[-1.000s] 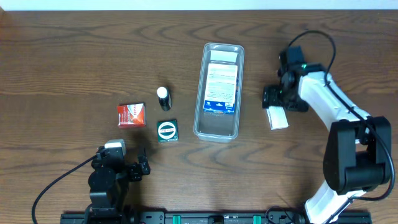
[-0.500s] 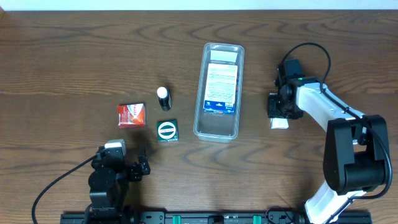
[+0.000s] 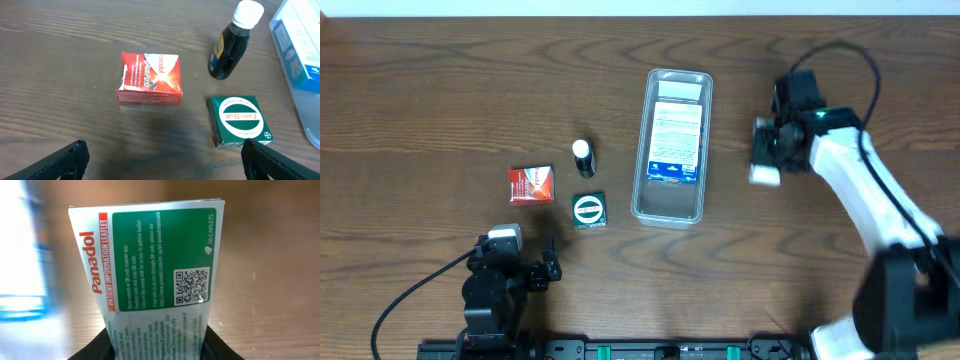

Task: Pack container
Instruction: 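Place the white Panadol box into the container with the right gripper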

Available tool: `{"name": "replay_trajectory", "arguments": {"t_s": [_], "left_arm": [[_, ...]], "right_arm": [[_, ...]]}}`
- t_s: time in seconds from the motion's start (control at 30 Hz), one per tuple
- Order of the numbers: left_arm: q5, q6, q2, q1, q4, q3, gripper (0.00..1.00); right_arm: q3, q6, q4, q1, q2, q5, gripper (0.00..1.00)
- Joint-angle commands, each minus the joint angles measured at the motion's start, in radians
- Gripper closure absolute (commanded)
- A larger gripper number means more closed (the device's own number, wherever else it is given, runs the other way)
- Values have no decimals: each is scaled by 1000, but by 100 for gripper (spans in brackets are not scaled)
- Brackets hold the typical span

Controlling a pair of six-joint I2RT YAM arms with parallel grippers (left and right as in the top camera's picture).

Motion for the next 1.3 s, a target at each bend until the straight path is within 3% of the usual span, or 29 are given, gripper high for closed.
{"name": "replay_trajectory", "arguments": {"t_s": [0.0,0.17,0.33,0.63,0.73,0.8,0.9,1.1,1.27], "left_arm": [[3,17,-6,6,5,-13,2],[3,17,-6,6,5,-13,2],[3,17,-6,6,5,-13,2],[3,17,-6,6,5,-13,2],[3,17,-6,6,5,-13,2],[3,17,-6,6,5,-13,2],[3,17,-6,6,5,-13,2],[3,17,-6,6,5,-13,2],[3,17,-6,6,5,-13,2]], "right_arm": [[65,60,13,82,-111,-23,64],[69,117,103,209,-138,-13,62],[68,185,227,311,-35,40,62],[69,286,456,319,209,34,58],[69,230,540,307,246,25,47],[69,135,584,308,249,19,30],[77,90,587,308,237,4,24],[87,91,512,308,172,0,30],[87,91,410,309,153,-69,51]]}}
